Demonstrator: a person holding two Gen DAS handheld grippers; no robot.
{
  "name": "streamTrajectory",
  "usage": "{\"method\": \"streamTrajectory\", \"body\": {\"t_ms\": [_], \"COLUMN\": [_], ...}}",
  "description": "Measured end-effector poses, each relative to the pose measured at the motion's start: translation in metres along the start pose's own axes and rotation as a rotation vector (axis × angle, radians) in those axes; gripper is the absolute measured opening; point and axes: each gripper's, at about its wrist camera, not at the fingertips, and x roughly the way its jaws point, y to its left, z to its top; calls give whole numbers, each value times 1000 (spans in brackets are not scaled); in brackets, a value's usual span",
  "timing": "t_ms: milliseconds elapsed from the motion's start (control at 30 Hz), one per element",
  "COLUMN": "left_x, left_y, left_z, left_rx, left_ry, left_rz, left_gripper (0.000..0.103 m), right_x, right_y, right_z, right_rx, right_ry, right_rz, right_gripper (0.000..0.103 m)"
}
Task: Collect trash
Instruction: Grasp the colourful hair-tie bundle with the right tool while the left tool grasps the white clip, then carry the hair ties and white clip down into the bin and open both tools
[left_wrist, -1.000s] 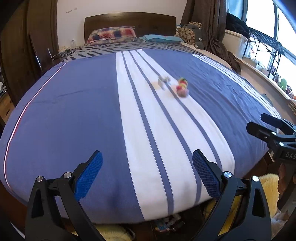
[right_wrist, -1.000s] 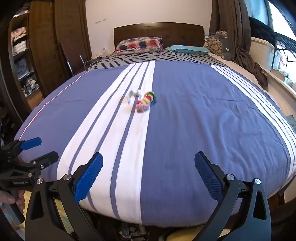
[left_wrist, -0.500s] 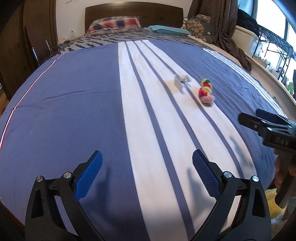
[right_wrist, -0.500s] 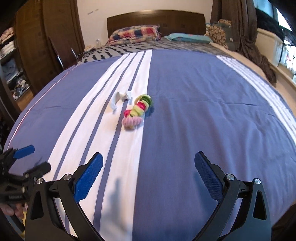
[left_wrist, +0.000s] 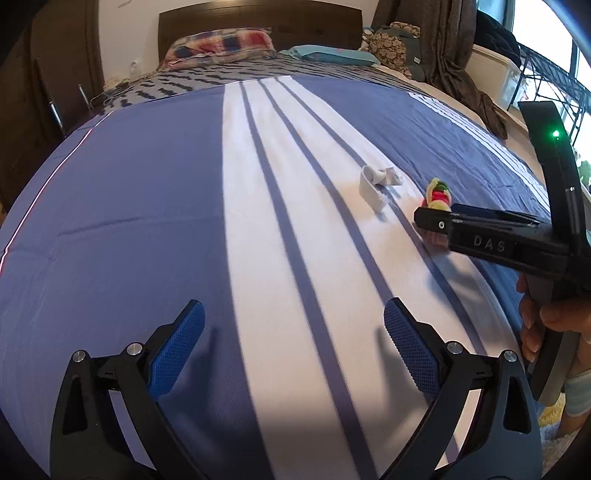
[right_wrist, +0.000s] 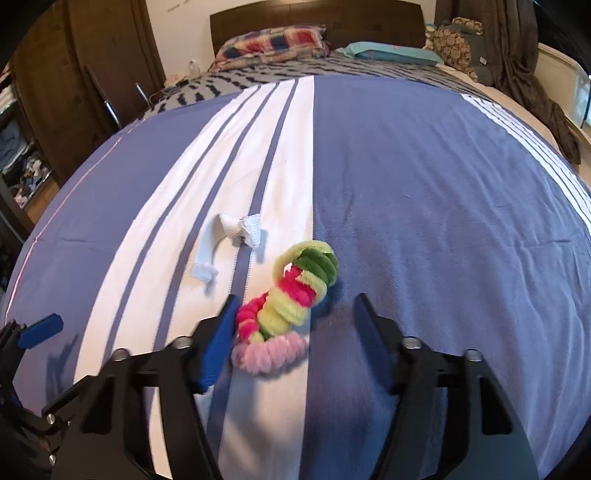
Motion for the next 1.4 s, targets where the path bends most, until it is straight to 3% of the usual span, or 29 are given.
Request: {"method": "streamTrajectory", "body": {"t_ms": [67, 167, 533, 700, 767, 900, 933, 967, 1200, 1400], "left_x": [6, 14, 49, 68, 78, 82, 81, 79, 56, 10], "left_y": [-3, -9, -41, -51, -52, -53, -52, -52, -47, -48], "left_z": [7, 16, 58, 70, 74, 75, 75, 74, 56, 23], "left_rx": [3, 6, 47, 52, 41, 35, 33, 31, 22, 44], "left_ry": [1, 2, -27, -15, 7, 5, 2, 4, 6, -20], "left_rz": [-4, -15, -38, -70, -91, -100, -104, -106, -129, -108], "left_gripper": [93, 93, 90, 68, 50, 24, 11, 4, 3, 2], "right_x": [1, 0, -21, -21, -21, -26, -28, -29, -47, -84], "right_y": [-1, -4, -54, -67, -68, -65, -64, -63, -50, -33], "right_z": [1, 3, 15, 13, 10, 5, 4, 2, -14, -44], "right_rx": [-3, -11, 40, 47, 40, 24, 18, 16, -11, -44], "right_ry": [-1, -13, -90, -98, -95, -105, -108, -109, -105, -127], "right_rz": [9, 5, -68, -65, -54, -45, -45, -46, -28, -19], "right_gripper": [43, 39, 37, 37, 37, 37, 37, 37, 37, 37]}}
